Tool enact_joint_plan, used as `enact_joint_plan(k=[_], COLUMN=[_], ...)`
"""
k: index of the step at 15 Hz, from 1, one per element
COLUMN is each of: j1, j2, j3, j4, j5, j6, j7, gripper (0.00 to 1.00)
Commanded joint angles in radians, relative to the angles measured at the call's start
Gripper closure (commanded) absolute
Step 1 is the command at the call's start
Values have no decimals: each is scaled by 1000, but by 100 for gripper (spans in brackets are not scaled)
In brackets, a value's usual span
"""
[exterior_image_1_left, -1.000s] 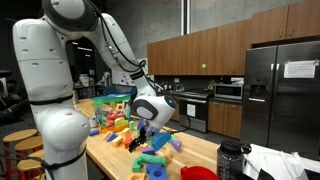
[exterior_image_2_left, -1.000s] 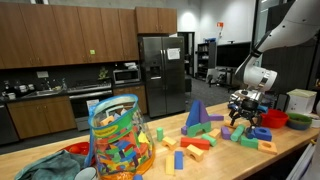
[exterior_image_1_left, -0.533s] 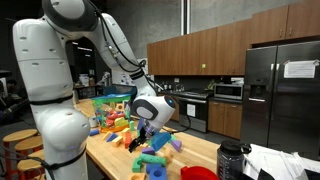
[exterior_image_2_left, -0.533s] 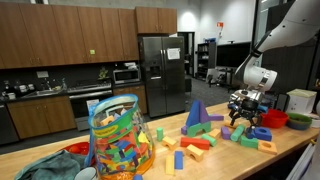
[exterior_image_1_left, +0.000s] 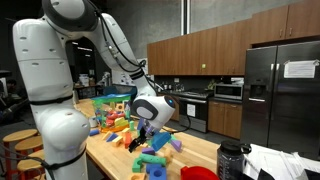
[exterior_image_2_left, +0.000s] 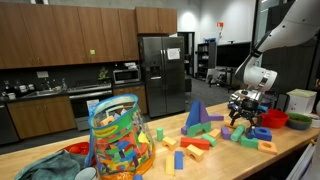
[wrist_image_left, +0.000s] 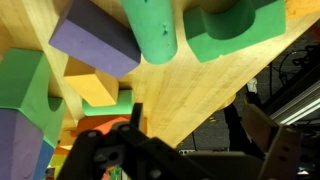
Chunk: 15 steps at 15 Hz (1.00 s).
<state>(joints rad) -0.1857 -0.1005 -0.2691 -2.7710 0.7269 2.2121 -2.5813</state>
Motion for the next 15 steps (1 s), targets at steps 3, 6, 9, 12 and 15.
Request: enact_joint_plan(k=[3,6,9,12,15], j1=[-10,-13,-15,-13,-12], j2=[-29,-70,-127,-174,-219], j3=[7,7,2,-3,-11], j4=[-8,-15,-17,-14,-13], j5=[-15,-32,-51,-69,-82], j6=[-7,-15,-26,-44,-67], j7=[8,11,12,6,3], gripper=[0,0,0,0,0])
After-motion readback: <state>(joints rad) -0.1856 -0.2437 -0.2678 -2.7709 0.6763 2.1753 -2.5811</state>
